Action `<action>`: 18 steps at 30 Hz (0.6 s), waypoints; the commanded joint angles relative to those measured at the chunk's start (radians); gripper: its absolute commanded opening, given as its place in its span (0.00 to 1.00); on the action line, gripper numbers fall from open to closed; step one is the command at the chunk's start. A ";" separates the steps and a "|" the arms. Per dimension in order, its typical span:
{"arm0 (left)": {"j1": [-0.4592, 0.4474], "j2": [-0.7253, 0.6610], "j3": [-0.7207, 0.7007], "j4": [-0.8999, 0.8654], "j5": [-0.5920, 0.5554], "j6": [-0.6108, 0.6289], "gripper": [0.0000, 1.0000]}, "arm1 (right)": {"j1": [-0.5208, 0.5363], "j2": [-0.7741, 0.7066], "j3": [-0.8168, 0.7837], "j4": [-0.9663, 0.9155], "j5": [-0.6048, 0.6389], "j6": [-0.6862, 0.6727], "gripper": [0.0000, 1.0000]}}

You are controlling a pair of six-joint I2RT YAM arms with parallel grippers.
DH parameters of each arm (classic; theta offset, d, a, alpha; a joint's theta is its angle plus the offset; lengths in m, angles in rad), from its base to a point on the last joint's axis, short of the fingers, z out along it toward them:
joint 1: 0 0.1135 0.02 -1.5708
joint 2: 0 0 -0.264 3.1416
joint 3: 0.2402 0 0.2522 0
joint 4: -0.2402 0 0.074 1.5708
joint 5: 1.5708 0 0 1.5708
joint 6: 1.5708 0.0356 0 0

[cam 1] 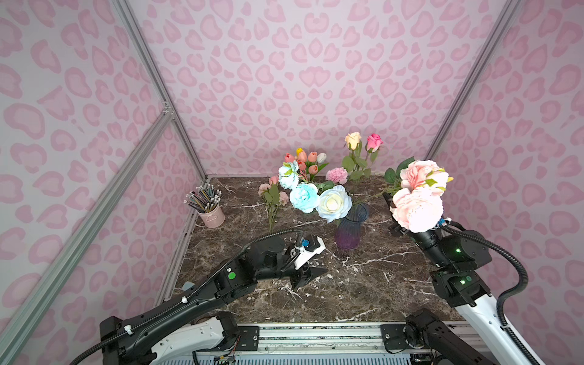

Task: Pick out pink flowers from the vase
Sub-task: Pick up the flower from the vase.

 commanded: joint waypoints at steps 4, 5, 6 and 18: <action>-0.041 0.064 0.060 0.159 -0.095 0.081 0.51 | -0.001 -0.054 0.040 -0.058 -0.031 0.048 0.00; -0.041 0.070 0.068 0.175 -0.099 0.081 0.51 | -0.001 -0.061 0.046 -0.068 -0.030 0.046 0.00; -0.042 0.080 0.081 0.182 -0.103 0.082 0.52 | -0.001 -0.068 0.053 -0.080 -0.027 0.046 0.00; -0.042 0.134 0.150 0.173 -0.100 0.100 0.52 | -0.001 -0.087 0.190 -0.398 -0.001 -0.017 0.00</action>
